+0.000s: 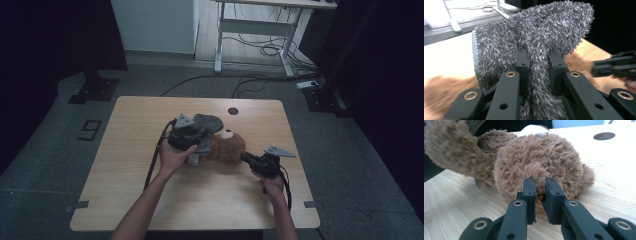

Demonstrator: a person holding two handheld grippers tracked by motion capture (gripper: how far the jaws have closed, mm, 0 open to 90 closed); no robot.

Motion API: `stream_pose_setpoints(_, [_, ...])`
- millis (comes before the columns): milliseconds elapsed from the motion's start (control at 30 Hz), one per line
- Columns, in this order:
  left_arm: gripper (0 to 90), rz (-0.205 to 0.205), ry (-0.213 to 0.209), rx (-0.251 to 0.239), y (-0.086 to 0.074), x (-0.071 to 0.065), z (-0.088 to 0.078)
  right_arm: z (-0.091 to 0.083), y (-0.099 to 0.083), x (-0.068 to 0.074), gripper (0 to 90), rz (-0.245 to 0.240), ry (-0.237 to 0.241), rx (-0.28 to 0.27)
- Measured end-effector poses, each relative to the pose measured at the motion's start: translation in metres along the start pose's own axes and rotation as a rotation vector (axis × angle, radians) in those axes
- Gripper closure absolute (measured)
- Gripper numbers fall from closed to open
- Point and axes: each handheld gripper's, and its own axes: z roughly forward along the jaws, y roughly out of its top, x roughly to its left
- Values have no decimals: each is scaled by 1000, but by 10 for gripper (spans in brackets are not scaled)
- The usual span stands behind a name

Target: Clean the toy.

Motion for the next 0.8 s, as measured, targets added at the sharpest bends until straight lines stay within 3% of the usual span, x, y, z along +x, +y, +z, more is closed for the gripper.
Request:
stream_pose_setpoints(67, [736,23,-28,43,-3,-12,14,0,0,0,806,3,3,-2])
stream_pose_setpoints(300, [737,61,-71,187,-29,-30,44,0,0,0,827,8,11,-8])
stream_pose_setpoints(467, [737,51,-81,186,-45,-31,45,1,-1,0,769,12,12,-6])
stream_pose_setpoints(600, [737,55,-74,185,-51,-34,43,0,0,4,484,-10,-31,-24])
stream_pose_setpoints(767, [737,40,-73,172,-52,-32,44,7,-2,11,444,-61,-7,17])
stream_pose_setpoints(800, [738,40,-74,172,-52,-32,44,11,-4,12,542,-79,-33,37])
